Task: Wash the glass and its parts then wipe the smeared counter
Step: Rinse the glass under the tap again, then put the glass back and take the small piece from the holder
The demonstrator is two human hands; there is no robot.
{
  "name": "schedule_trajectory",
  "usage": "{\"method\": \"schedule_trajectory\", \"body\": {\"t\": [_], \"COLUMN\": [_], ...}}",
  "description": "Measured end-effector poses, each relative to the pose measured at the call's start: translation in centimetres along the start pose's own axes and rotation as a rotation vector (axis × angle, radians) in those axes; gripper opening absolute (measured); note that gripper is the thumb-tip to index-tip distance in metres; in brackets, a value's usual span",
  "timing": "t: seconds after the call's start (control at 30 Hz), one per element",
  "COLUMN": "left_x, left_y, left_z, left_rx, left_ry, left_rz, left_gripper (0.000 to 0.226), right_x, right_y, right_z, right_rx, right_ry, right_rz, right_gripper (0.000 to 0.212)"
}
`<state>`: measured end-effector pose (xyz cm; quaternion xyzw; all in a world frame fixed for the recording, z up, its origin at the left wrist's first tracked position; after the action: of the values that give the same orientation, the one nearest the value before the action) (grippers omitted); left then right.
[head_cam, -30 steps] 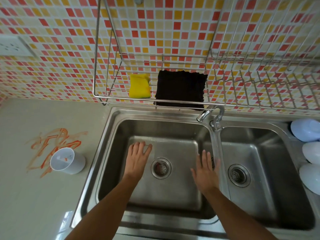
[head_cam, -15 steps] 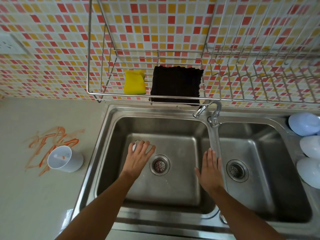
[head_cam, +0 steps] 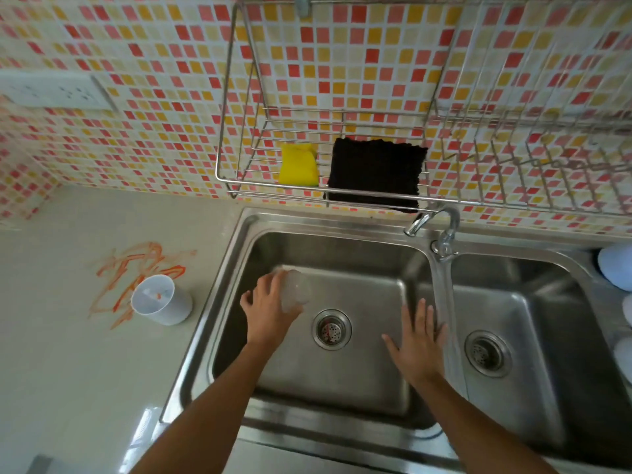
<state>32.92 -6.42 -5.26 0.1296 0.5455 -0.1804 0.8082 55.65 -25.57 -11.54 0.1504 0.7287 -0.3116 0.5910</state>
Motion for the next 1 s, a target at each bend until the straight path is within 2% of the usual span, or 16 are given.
{"method": "schedule_trajectory", "body": {"t": [0.1,0.3,0.43,0.57,0.7,0.83,1.0], "left_x": [-1.3,-4.7,-7.4,-10.3,-12.3,-12.8,-12.1], "left_y": [-2.2,-6.6,-9.2,-11.4,-12.2,-11.5,-10.9], "left_z": [-2.2,-7.1,-11.2,-16.4,-22.1,-26.4,-29.0], "left_rx": [-0.108,-0.251,-0.341,-0.361,-0.411,-0.465,-0.422], "left_ry": [-0.135,-0.432,-0.531,-0.548,-0.507,-0.525,-0.549], "left_rz": [0.075,0.230,0.359,0.425,0.404,0.312,0.187], "left_gripper": [0.085,0.089,0.085,0.079,0.080,0.086,0.085], "right_x": [0.4,1.0,0.5,-0.6,-1.4,-1.6,-1.2], "right_y": [-1.0,-3.1,-4.3,-5.1,-5.0,-4.2,-3.6], "right_z": [-3.4,-11.1,-17.0,-23.6,-30.6,-36.8,-41.3], "right_rx": [-0.145,-0.210,-0.250,-0.351,-0.409,-0.391,-0.384], "right_ry": [0.138,0.590,0.651,0.655,0.695,0.737,0.837], "right_rz": [0.018,0.080,0.110,0.124,0.046,0.002,-0.007], "right_gripper": [0.075,0.053,0.053,0.056,0.064,0.085,0.098]}}
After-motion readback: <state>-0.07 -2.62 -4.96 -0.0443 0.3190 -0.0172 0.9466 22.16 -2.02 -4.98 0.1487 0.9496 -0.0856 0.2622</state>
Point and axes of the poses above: each hand's wrist, its own y-axis towards the middle knuckle, its own x-axis out of the palm, z = x × y, the point moved 2 cm from there along y, towards the middle knuckle
